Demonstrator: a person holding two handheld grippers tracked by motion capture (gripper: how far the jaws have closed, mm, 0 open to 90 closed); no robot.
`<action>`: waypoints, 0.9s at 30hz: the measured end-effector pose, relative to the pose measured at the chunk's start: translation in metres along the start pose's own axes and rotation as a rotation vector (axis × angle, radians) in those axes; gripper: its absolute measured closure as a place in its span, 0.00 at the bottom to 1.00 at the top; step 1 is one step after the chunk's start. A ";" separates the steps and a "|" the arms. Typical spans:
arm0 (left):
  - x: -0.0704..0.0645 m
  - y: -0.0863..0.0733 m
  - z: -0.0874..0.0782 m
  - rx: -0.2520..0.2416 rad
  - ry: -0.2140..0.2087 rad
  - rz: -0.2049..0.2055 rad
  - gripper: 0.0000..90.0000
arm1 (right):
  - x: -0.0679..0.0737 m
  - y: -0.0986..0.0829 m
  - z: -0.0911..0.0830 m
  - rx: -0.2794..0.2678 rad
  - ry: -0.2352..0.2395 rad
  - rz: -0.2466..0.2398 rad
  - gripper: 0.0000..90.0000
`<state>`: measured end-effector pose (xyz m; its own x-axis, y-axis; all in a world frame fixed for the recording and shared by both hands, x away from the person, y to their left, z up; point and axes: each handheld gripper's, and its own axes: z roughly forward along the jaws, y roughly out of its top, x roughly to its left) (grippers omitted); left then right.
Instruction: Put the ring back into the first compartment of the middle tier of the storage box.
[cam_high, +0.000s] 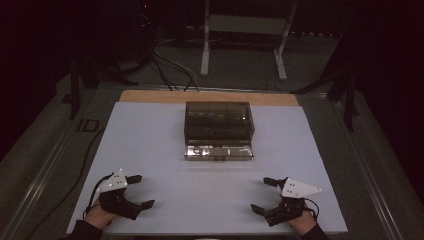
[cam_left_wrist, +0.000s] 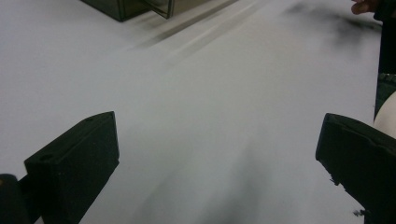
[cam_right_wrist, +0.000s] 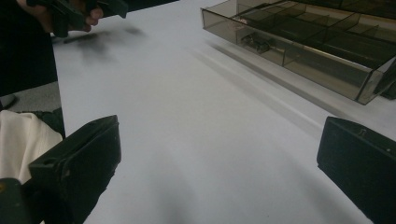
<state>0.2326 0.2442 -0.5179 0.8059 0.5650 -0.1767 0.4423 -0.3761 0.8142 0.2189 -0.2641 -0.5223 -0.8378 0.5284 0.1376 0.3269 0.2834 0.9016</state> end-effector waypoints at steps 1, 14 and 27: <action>0.000 0.000 0.000 -0.003 -0.003 -0.001 0.01 | 0.000 0.000 0.001 0.003 0.003 -0.002 0.00; 0.001 0.001 0.003 -0.020 -0.027 -0.014 0.01 | -0.001 -0.001 0.002 0.009 0.004 0.002 0.00; -0.001 0.003 0.006 -0.017 -0.049 -0.012 0.01 | -0.001 -0.001 0.002 0.009 -0.001 0.003 0.00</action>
<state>0.2358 0.2383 -0.5188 0.8190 0.5327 -0.2131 0.4456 -0.3565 0.8212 0.2208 -0.2633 -0.5245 -0.8362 0.5304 0.1397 0.3334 0.2894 0.8973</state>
